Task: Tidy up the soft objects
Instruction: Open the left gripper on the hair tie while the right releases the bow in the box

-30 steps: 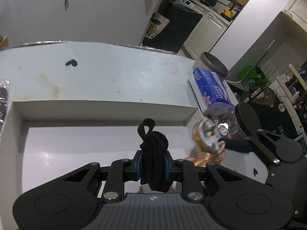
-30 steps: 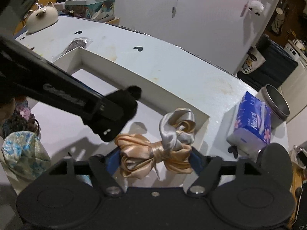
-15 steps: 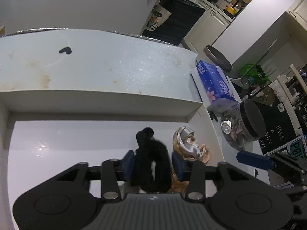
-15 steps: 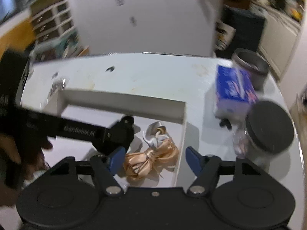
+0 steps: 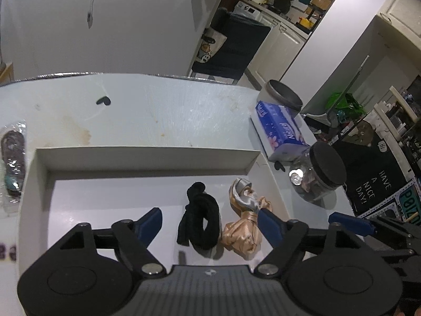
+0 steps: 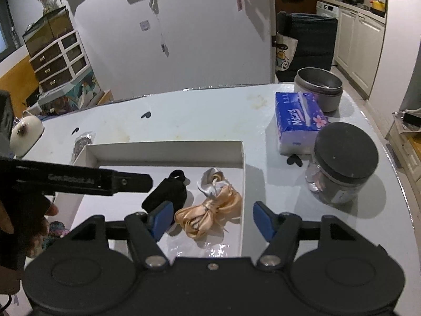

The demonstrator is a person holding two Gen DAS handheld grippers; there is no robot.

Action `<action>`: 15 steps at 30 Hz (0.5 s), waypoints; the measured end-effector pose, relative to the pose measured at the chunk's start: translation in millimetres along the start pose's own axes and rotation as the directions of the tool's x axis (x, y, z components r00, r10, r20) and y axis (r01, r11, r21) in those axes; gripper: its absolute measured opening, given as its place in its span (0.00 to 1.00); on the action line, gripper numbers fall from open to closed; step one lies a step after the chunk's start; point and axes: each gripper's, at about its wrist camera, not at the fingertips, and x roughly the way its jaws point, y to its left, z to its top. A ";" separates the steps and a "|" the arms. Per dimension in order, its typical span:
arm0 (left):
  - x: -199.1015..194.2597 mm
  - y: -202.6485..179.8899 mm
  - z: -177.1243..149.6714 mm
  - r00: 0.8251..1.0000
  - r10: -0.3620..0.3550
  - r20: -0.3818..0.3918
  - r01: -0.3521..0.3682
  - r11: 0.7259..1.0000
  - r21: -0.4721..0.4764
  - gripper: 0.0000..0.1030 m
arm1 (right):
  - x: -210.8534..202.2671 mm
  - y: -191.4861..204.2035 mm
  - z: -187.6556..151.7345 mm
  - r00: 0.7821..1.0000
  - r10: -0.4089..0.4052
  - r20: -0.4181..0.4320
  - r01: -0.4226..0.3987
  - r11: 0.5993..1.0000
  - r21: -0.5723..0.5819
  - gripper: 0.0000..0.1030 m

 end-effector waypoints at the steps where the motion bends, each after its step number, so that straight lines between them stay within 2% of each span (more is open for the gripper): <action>1: -5.5 -1.2 -1.8 1.000 0.002 0.006 -0.002 1.000 0.004 0.82 | -4.0 0.7 -1.6 1.000 -0.002 0.006 0.002 1.000 0.003 0.67; 11: -55.9 -9.3 -20.2 0.997 0.025 0.078 -0.027 0.999 0.024 0.97 | -44.7 8.2 -16.7 0.997 -0.034 0.074 0.032 0.999 0.026 0.70; 15: -75.1 -11.9 -28.8 0.994 0.025 0.106 -0.029 0.999 0.031 1.00 | -59.1 13.4 -21.4 0.993 -0.042 0.108 0.039 0.999 0.031 0.73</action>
